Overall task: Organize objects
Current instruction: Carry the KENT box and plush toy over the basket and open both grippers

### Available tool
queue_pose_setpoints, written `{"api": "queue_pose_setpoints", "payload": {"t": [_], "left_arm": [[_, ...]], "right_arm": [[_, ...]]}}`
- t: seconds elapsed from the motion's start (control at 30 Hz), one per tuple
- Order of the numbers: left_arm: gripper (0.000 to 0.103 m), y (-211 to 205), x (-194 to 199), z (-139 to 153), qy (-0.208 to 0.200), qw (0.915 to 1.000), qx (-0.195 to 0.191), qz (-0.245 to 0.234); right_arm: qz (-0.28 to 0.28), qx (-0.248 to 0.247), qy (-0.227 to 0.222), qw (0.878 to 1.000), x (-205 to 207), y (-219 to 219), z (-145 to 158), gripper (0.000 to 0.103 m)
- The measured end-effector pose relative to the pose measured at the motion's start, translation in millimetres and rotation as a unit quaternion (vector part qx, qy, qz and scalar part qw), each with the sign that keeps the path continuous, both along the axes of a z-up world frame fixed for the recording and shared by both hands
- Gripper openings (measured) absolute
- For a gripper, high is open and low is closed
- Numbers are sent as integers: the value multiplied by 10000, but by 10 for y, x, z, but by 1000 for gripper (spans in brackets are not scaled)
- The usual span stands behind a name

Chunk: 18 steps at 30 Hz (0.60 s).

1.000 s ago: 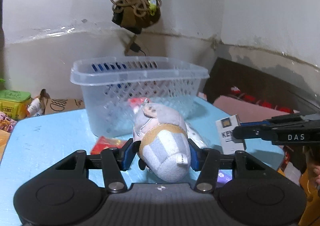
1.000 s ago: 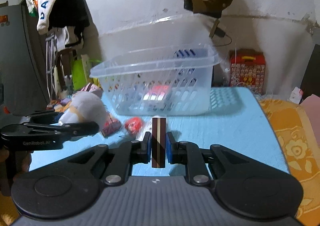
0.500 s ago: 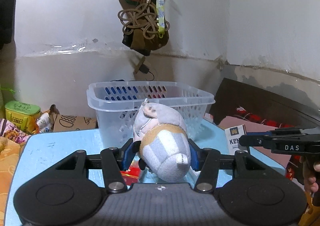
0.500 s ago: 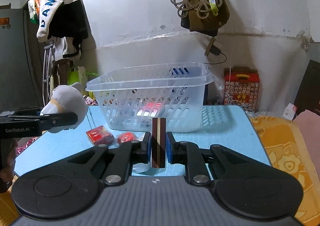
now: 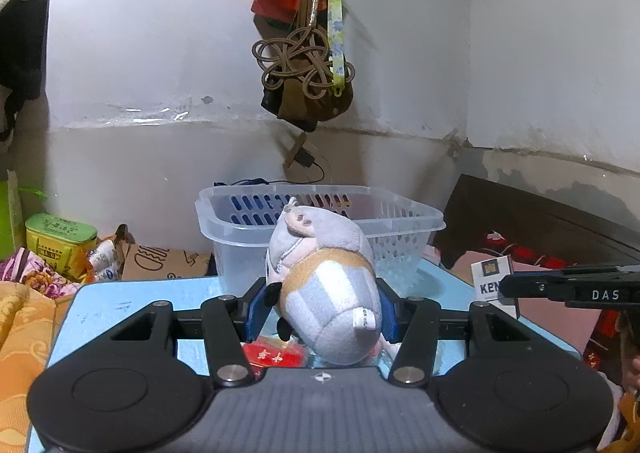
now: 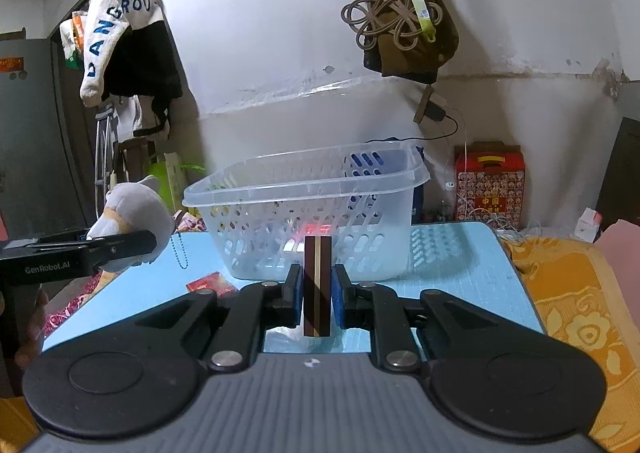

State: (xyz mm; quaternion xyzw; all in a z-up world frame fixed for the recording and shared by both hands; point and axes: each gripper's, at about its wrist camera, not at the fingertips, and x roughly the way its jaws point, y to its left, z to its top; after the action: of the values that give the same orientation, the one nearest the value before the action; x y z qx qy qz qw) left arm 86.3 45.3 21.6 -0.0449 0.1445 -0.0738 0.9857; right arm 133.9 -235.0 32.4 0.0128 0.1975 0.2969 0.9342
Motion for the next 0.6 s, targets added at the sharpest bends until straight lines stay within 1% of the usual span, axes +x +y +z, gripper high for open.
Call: {"api": "queue_pose_setpoints", "payload": {"t": [0.2, 0.33, 0.5, 0.6], "left_arm": [[57, 21, 56, 94, -83, 9999, -74, 24], [57, -15, 119, 184, -114, 9999, -55, 16], [57, -147, 216, 357, -219, 9997, 28, -87], [57, -169, 250, 460, -281, 9996, -2, -66]], "right_arm": [[-29, 74, -141, 9999, 24, -10, 128, 17], [-48, 163, -208, 9996, 78, -1, 235, 17], [-36, 206, -239, 9995, 165, 58, 402, 17], [-20, 212, -341, 9992, 186, 96, 500, 17]]}}
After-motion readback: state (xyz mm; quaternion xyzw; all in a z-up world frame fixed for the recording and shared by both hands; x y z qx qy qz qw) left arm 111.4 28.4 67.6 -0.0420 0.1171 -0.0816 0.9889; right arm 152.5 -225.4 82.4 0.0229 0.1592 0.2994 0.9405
